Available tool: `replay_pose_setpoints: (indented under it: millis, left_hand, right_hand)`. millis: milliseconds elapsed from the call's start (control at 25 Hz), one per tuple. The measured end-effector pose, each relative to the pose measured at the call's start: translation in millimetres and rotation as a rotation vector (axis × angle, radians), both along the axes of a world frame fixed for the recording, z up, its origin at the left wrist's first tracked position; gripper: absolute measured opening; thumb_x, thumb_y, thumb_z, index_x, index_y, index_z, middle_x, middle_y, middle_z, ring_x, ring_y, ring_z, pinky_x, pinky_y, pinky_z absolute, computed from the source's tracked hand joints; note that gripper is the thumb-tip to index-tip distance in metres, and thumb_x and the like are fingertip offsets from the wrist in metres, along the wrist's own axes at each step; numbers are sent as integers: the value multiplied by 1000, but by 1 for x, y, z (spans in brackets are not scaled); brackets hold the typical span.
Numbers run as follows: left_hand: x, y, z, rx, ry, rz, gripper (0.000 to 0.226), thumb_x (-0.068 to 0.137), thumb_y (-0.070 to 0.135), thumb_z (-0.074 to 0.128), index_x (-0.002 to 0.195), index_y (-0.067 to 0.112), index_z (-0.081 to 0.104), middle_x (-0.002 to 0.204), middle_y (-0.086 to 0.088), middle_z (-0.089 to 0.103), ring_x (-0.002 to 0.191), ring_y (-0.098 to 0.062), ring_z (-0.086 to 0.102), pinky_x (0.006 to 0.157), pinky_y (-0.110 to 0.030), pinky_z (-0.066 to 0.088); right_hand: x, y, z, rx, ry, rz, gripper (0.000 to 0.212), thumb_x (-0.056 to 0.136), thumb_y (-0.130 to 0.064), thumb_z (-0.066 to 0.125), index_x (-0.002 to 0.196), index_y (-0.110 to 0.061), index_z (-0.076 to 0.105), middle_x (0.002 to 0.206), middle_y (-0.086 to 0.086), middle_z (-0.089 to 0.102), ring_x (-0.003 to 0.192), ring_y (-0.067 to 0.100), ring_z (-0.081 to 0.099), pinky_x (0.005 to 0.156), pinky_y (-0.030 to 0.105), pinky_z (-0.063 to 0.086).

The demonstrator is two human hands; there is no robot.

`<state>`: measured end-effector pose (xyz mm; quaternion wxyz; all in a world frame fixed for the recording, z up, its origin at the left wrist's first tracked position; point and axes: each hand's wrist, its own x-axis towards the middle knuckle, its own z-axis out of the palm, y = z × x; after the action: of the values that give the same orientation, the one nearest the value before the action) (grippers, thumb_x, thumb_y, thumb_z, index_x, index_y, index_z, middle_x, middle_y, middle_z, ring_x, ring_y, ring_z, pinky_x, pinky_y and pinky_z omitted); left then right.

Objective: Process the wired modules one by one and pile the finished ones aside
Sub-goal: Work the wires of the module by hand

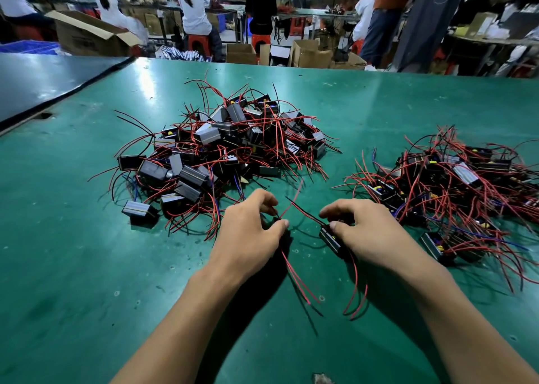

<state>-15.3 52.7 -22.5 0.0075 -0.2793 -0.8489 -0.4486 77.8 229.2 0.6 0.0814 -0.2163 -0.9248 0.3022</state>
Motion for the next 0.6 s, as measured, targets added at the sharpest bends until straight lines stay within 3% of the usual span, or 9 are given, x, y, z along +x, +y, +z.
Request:
replay_pose_setpoints:
  millis: [120,240,360,440,600]
  left_hand:
    - [1,2,4,84,-149,-56,31,80,4,71,98,22,54,85,13,74,65,-3,65,65,-19,52]
    - [1,2,7,142,-297,-114,33,82,-7,63,97,19,49,84,8,76,71,-14,71,66,-28,56]
    - [0,2,8,211,-394,-150,37,82,-11,57,102,18,49,86,1,76,79,-28,70,70,-38,56]
    - [-3,2,8,264,-451,-146,34,84,-8,58,107,17,53,85,-1,76,80,-32,69,71,-36,56]
    - [-3,3,6,411,-508,-105,7,96,15,60,98,10,65,72,-4,74,65,-15,68,58,-20,54]
  right_hand:
    - [-2,-6,1,-71,154,-9,19,96,-19,62,107,-25,76,100,-11,74,86,-2,62,79,8,41]
    - [-2,-12,0,-130,170,59,11,93,-29,68,99,-28,76,89,-17,74,78,-14,61,68,-1,39]
    - [-3,-14,-3,-166,161,110,6,91,-25,71,94,-27,76,82,-16,73,69,-12,61,63,3,40]
    - [-5,-15,-5,-207,175,137,7,90,-21,72,91,-27,76,82,-15,74,72,-10,62,69,7,44]
    - [-7,-18,-11,-306,210,154,11,94,-16,66,96,-25,72,85,-8,75,80,4,69,82,25,54]
